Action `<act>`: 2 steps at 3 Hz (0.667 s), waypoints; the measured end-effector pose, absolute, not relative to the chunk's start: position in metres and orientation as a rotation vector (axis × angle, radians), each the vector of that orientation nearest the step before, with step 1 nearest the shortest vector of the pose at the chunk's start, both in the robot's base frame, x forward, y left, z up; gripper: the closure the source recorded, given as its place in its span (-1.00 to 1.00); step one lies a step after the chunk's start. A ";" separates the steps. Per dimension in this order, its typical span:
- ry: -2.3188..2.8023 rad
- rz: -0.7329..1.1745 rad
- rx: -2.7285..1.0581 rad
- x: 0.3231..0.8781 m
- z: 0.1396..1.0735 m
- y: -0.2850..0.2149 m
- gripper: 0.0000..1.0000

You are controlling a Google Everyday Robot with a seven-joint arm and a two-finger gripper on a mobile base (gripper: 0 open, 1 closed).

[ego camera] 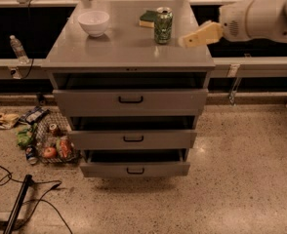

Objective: Place green can into white bowl

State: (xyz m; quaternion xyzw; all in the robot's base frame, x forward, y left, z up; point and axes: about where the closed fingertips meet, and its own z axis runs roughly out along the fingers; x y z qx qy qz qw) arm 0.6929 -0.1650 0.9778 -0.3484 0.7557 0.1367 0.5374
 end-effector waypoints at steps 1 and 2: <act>1.730 0.318 -0.808 0.737 0.980 -0.129 -1.00; 1.709 0.311 -0.762 0.782 0.974 -0.110 -1.00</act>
Offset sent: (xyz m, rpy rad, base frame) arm 0.1563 0.0691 -0.0161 0.0991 -0.1044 -0.1032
